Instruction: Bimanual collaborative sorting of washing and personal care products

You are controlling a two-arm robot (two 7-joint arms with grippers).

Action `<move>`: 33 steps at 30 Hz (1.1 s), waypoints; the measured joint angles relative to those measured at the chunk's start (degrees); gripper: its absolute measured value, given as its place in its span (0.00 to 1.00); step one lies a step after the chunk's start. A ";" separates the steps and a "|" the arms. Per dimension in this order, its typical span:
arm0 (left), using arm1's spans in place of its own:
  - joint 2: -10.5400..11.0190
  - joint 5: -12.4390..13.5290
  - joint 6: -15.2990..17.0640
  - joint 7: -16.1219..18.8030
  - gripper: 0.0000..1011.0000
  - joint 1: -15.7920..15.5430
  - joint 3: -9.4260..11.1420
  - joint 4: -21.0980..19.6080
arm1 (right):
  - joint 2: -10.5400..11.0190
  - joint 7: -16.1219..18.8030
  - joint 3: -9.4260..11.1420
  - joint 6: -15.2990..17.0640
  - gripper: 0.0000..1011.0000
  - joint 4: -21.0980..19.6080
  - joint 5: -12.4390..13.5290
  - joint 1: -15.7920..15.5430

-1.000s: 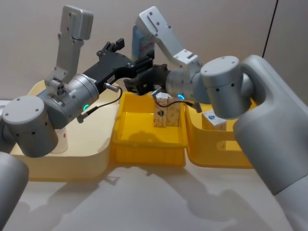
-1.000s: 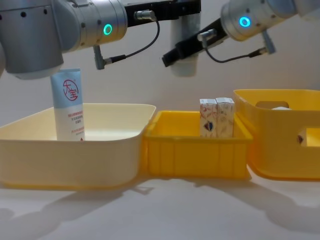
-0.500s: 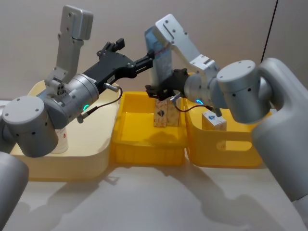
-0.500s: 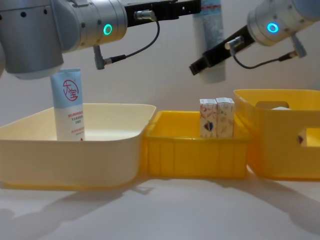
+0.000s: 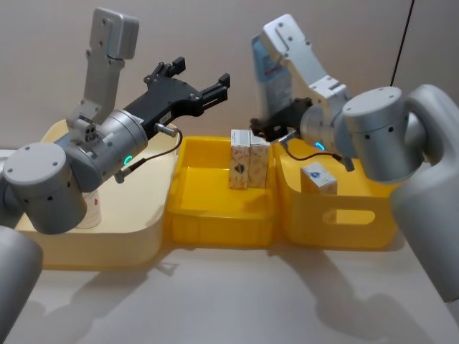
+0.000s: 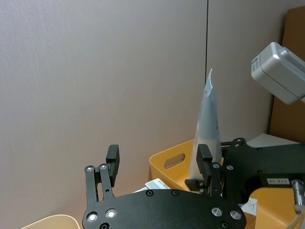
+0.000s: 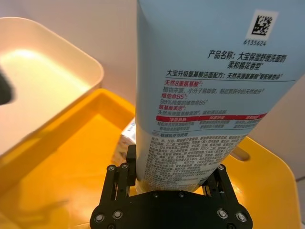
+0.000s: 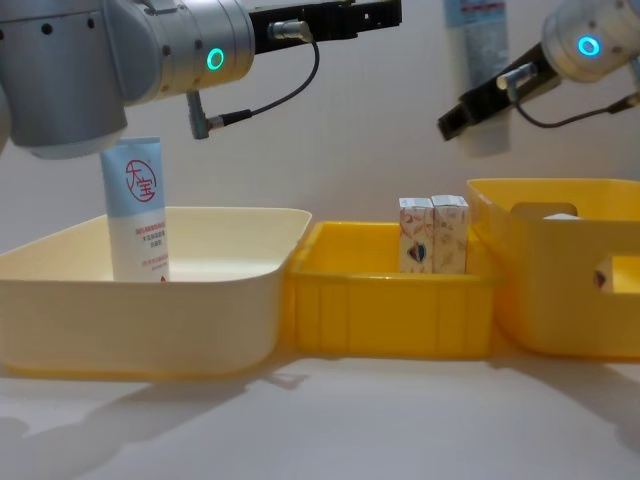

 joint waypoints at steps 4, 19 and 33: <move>0.00 0.00 0.00 0.00 0.99 0.00 0.00 0.00 | -0.31 -2.03 1.37 1.10 0.65 -0.29 -0.51 -0.25; -0.01 0.00 0.00 -0.01 0.99 0.00 0.00 0.00 | -1.50 -10.30 7.60 4.88 0.65 0.40 -2.78 -0.20; 0.00 0.00 0.00 -0.01 0.99 0.00 0.00 0.00 | -1.91 -11.22 9.83 11.74 0.65 5.34 -3.56 3.72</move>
